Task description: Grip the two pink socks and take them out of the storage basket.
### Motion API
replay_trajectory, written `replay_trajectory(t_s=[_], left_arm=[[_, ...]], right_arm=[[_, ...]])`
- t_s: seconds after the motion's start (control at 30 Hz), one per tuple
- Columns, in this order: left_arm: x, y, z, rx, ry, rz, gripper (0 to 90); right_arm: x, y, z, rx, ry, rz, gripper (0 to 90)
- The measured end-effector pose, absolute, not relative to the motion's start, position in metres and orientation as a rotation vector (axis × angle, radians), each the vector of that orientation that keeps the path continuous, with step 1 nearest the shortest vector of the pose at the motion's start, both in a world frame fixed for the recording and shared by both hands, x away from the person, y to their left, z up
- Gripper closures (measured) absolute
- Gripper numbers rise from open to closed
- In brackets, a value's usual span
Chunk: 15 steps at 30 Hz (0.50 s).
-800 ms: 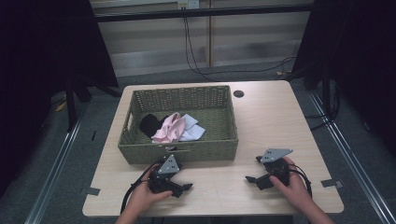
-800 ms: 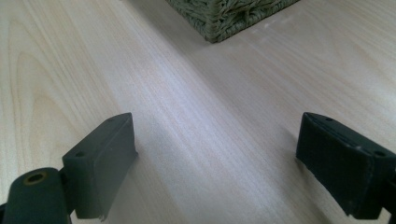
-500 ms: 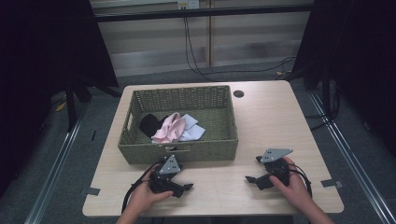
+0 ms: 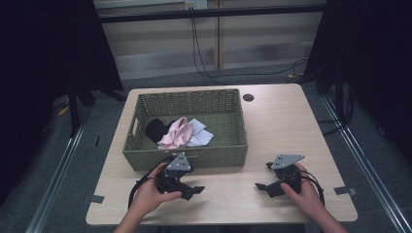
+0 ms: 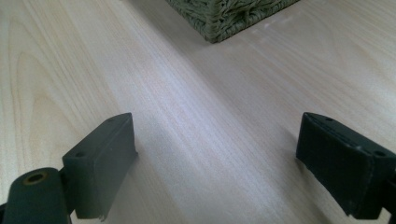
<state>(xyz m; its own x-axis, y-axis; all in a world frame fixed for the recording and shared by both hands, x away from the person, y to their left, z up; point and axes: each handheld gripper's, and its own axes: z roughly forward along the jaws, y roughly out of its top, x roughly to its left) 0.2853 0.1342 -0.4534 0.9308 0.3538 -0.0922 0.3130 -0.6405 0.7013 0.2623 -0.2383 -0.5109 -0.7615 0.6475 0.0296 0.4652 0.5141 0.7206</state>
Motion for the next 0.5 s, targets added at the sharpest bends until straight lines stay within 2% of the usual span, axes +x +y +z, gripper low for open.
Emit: replay_trajectory(t_s=[0.5], left_arm=[[0.297,0.136,-0.405,2.331,0.474,0.047,21.9]], right_arm=[[0.262,-0.238,-0.511,0.942,2.514,1.086,11.0]])
